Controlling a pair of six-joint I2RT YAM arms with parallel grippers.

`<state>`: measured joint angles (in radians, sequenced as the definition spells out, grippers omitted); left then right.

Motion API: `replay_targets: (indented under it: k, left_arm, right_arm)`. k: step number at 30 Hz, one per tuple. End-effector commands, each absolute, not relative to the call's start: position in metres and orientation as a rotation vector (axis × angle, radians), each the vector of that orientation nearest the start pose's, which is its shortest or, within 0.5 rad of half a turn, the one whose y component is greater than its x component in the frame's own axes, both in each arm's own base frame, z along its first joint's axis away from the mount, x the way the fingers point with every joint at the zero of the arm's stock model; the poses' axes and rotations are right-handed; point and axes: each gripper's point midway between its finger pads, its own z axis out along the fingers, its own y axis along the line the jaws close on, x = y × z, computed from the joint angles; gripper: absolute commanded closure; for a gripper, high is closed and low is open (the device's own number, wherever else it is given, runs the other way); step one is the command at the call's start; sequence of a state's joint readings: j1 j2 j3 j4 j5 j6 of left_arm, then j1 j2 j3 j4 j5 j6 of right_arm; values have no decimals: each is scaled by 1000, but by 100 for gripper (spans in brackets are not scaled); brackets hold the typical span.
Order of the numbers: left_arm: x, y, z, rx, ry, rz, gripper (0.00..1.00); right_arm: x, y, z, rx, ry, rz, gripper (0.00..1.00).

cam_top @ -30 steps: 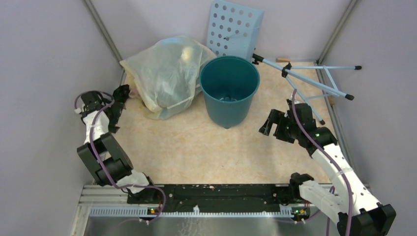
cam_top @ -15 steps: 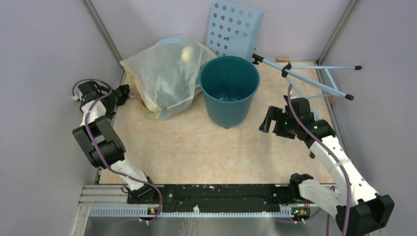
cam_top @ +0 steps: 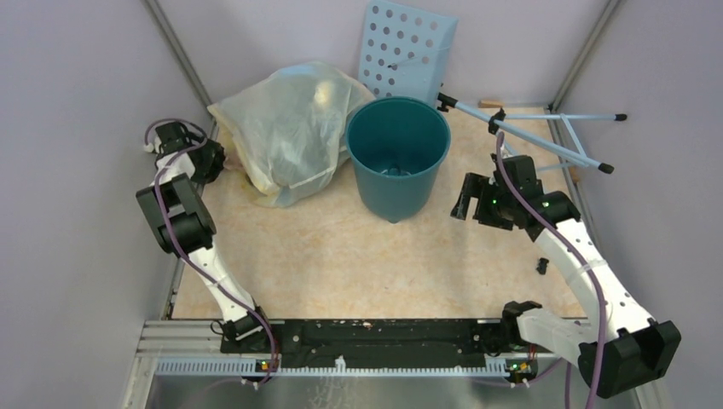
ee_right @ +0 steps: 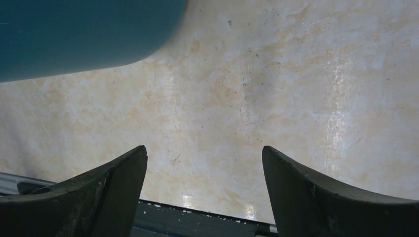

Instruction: Put the trash bags into the trash bin

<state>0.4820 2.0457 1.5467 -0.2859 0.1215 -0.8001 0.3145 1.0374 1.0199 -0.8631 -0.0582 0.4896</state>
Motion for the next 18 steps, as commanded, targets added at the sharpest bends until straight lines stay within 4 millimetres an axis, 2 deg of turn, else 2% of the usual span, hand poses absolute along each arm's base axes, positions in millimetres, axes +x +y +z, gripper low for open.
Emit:
replay_targets:
  k: [1,6,8,11,13,15,16,18]
  left_arm:
    - [524,233,98,-1365,1839,-217,9]
    - [524,258,77,-1419,1840,-68,7]
    - [525,260,69,-1414,1850,-64,13]
    - [525,256,57,-1430,1873,-78,40]
    - [520,254,50,-1463,1884,-85,68]
    - [516,250,53,-1471,1899,-91,95]
    - [512,247,56,-1475,1907,-89,100]
    - [504,241,74,-1459,1905,-98,100]
  right_arm:
    - [243,107,199,167,2450,390,14]
    - [248,106,204,132,2456,364,14]
    - [250,106,204,120,2460,355,14]
    - [254,109,203,109,2466,362,15]
    - [257,110,204,104,2468,365,15]
    - [260,111,205,101,2463,367,15]
    - [262,112,206,101,2459,368,15]
    - [263,113,206,102,2454,374,15]
